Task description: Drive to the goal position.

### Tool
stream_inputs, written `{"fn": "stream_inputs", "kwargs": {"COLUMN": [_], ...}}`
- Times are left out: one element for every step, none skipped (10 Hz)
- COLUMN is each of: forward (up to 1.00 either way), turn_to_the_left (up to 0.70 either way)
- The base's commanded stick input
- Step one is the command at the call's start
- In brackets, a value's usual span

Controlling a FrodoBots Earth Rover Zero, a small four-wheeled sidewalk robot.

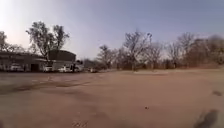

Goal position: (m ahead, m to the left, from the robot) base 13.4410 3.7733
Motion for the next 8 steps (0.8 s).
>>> {"fn": "stream_inputs", "kwargs": {"forward": [0.7,0.7,0.7,0.7,0.7,0.7,0.7,0.7], "turn_to_the_left": [0.0,0.0,0.0,0.0,0.0,0.0,0.0,0.0]}}
